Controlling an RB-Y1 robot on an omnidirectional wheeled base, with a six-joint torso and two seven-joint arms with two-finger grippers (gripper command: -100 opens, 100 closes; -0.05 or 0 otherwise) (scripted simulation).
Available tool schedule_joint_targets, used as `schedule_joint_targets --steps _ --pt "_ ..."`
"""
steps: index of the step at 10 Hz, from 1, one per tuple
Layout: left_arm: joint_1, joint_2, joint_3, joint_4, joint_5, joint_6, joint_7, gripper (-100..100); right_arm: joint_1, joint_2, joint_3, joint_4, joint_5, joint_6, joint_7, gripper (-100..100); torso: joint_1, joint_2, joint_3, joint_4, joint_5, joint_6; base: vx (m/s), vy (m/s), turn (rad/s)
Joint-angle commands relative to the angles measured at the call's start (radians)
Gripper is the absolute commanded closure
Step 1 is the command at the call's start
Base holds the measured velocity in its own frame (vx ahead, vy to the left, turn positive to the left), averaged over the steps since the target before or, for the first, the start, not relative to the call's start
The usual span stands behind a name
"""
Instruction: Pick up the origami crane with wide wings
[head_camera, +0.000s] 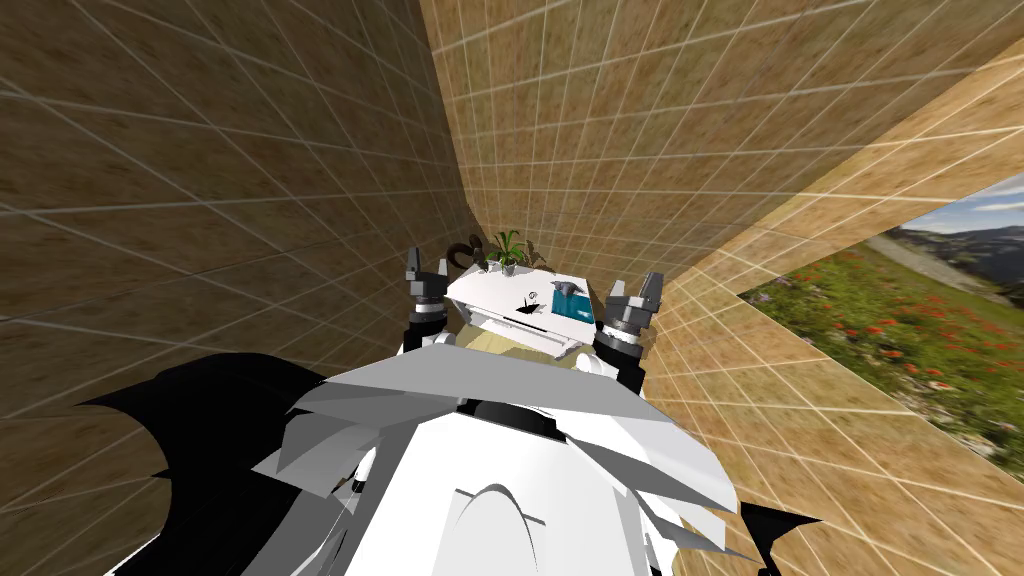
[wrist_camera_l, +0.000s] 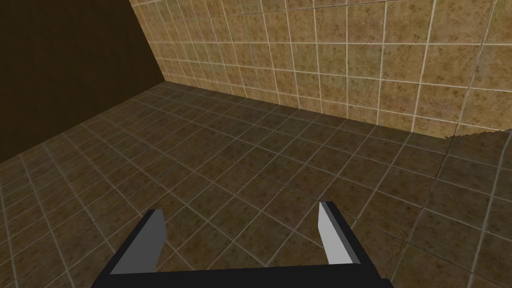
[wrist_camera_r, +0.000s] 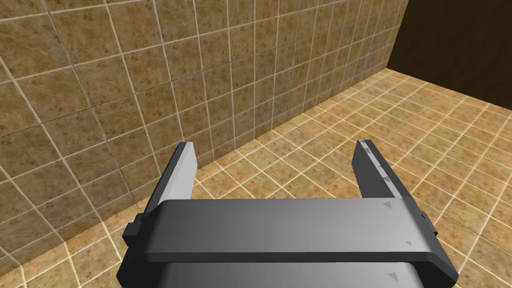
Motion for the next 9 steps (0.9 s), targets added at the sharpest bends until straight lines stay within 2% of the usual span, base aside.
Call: schedule_joint_targets --steps 1,3,6,7,9 --pt "0.0 0.0 0.0 0.0 0.0 0.0 0.0 0 -0.005 -0.041 0.0 0.011 0.012 0.002 0.016 -100 0.0 0.0 0.0 0.0 0.0 0.0 -0.001 0.019 0.064" --pt "0.0 0.0 0.0 0.0 0.0 0.0 0.0 0 -0.016 -0.098 -0.001 0.037 0.041 0.008 0.053 -100 0.002 0.0 0.0 0.0 0.0 0.0 -0.004 0.048 0.109" --pt "0.0 0.0 0.0 0.0 0.0 0.0 0.0 0 -0.041 -0.168 -0.002 0.099 0.111 0.021 0.136 -100 0.005 0.0 0.0 0.0 0.001 0.0 -0.005 0.082 0.152" --pt "0.0 0.0 0.0 0.0 0.0 0.0 0.0 0 -0.041 -0.168 -0.002 0.099 0.111 0.021 0.145 -100 0.006 0.0 0.0 0.0 0.001 0.0 -0.01 0.056 0.05" --pt "0.0 0.0 0.0 0.0 0.0 0.0 0.0 0 -0.062 -0.204 -0.002 0.154 0.172 0.033 0.21 -100 0.004 0.0 0.0 0.0 0.001 0.0 -0.01 0.069 0.16"
